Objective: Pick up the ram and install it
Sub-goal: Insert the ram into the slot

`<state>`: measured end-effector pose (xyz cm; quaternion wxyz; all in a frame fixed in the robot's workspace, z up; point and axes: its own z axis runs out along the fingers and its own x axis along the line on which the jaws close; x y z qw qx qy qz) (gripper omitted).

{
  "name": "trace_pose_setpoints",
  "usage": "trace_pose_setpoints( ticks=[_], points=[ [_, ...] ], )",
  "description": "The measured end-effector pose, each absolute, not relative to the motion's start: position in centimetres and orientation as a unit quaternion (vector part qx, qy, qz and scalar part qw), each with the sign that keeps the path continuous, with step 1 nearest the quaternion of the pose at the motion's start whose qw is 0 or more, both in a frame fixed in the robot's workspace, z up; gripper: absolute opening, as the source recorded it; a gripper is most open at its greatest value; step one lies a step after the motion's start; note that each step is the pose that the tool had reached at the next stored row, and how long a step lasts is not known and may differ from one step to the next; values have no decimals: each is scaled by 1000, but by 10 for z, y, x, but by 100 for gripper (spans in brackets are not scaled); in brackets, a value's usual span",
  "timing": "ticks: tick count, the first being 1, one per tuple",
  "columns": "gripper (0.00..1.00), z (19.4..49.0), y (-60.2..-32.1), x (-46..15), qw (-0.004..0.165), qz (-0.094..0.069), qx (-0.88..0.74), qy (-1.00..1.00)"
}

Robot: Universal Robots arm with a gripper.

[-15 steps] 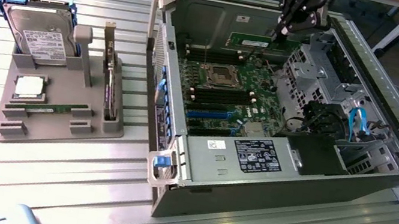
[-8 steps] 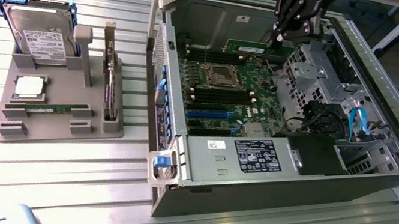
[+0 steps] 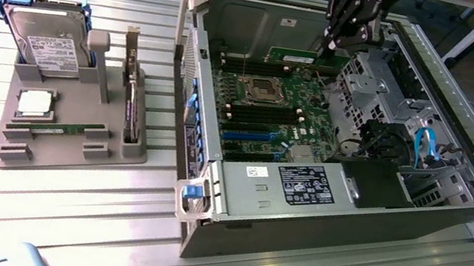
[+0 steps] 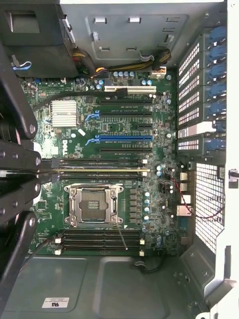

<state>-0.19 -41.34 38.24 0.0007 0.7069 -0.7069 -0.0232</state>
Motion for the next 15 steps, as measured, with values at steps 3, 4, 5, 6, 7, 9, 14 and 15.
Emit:
trace_pose_setpoints(
  ticks=[3,4,5,6,7,9,14,15],
  points=[
    [12,382,-413,-2,1,-23,707,-707],
    [12,382,-413,-2,1,-23,707,-707],
    [12,382,-413,-2,1,-23,707,-707],
    [12,382,-413,-2,1,-23,707,-707],
    [12,382,-413,-2,1,-23,707,-707],
    [12,382,-412,-5,1,-23,707,-707],
    [12,382,-411,-8,1,-23,707,-707],
    [12,382,-411,-8,1,-23,707,-707]
  ],
)
